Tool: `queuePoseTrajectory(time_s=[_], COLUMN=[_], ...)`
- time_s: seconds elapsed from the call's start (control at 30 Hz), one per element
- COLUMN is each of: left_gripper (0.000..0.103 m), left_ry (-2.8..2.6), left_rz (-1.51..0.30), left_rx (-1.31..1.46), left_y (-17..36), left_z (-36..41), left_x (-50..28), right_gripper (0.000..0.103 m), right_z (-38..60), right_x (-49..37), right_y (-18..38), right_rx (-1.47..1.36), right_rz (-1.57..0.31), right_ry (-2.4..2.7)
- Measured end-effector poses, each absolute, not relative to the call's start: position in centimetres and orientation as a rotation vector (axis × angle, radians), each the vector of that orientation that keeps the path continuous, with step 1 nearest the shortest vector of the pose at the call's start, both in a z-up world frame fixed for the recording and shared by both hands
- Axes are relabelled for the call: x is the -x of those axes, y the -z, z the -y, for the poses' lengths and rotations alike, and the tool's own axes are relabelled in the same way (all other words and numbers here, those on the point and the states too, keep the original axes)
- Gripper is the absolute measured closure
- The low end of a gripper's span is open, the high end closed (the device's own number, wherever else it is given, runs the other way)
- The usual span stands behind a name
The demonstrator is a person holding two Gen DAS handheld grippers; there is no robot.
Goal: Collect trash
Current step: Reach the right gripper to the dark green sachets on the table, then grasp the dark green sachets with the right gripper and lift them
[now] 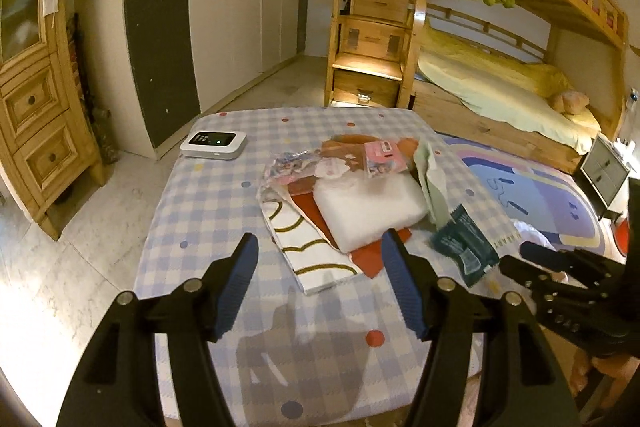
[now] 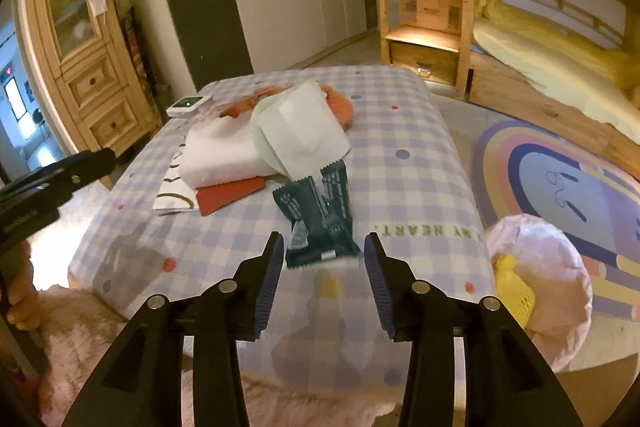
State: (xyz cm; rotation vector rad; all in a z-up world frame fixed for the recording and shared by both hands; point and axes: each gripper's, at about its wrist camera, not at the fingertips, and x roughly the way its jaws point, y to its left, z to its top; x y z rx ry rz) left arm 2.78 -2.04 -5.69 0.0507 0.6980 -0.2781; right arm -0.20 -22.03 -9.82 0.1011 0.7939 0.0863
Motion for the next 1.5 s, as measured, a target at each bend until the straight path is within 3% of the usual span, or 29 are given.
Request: queuePoseTrajectory(time_s=[0.37, 0.5, 0.7, 0.97, 1.5], left_gripper=[0.041, 0.041, 0.041, 0.041, 0.040], left_ry=[0.278, 0.278, 0.280, 0.285, 0.373], left_rz=[-0.719, -0.710, -0.699, -0.651, -0.685], left_rx=[-0.082, -0.094, -0.089, -0.123, -0.227], left_y=[6.0, 5.9, 5.6, 4.3, 8.2], left_z=[2.9, 3.1, 3.1, 2.6, 4.9], left_x=[-3.1, -2.8, -2.4, -4.3, -8.9], right_gripper=[0.061, 0.079, 0.087, 0.087, 0.087], right_z=[22.0, 21.7, 22.3, 23.1, 24.0], right_x=[-3.0, -2.0, 0.7, 1.2, -1.1], right_y=[12.2, 11.6, 9.0, 6.1, 7.0], right_rx=[-0.074, -0.065, -0.076, -0.078, -0.104], right_rz=[-0.853, -0.825, -0.748, -0.684, -0.711], right_ry=[-0.106, -0.120, -0.101, -0.068, -0.063])
